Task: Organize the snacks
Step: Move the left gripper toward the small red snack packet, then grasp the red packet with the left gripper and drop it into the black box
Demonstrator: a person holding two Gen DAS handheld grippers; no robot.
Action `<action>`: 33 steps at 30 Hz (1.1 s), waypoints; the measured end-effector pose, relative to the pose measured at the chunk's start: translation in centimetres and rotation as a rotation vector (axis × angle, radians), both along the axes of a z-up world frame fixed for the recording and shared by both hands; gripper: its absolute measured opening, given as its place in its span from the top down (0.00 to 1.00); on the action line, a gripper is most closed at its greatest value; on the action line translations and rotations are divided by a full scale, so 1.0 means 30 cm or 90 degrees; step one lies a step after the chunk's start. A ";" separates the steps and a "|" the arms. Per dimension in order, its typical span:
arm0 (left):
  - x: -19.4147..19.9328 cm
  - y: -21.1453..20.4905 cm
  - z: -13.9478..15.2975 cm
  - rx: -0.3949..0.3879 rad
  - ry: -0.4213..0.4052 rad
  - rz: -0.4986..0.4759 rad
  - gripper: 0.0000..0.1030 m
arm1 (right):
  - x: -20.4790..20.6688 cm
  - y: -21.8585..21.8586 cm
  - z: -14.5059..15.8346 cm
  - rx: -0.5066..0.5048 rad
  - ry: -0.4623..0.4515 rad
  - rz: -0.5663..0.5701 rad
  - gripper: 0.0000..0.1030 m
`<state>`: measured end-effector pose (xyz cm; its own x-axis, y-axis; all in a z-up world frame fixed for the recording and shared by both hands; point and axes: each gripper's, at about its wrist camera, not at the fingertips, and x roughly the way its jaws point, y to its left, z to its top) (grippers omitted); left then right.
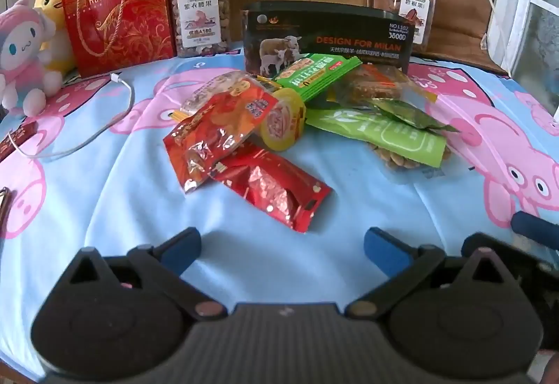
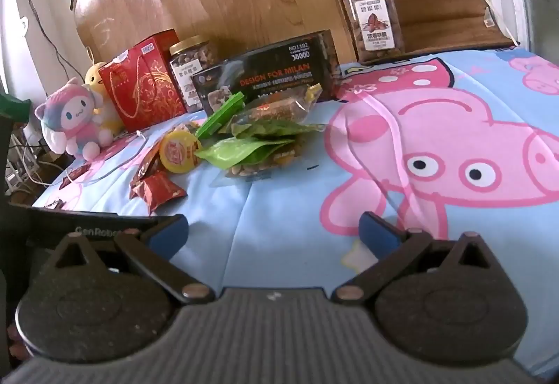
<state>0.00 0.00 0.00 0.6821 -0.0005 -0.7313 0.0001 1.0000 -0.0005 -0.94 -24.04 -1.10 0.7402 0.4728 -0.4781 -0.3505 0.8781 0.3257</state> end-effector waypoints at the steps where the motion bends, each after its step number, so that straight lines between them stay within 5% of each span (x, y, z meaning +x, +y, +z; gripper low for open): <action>1: -0.001 -0.001 0.000 0.002 -0.004 0.000 0.00 | -0.003 0.000 0.001 0.002 0.000 -0.001 0.00; 10: -0.048 0.012 0.004 -0.016 -0.042 -0.043 0.00 | -0.019 -0.020 0.003 0.016 -0.009 -0.004 0.00; 17: -0.135 0.214 0.024 -0.119 -0.123 0.015 0.00 | -0.024 0.054 0.031 -0.012 -0.044 0.041 0.04; 24: -0.097 0.355 0.059 -0.140 -0.121 0.039 0.26 | 0.024 0.223 0.055 -0.062 -0.064 0.185 0.32; 27: -0.084 0.373 0.063 -0.186 -0.108 0.009 0.43 | 0.057 0.310 0.055 -0.093 -0.085 0.224 0.34; 33: 0.032 0.349 0.054 -0.277 -0.052 -0.053 0.46 | 0.108 0.402 0.025 -0.153 -0.066 0.270 0.43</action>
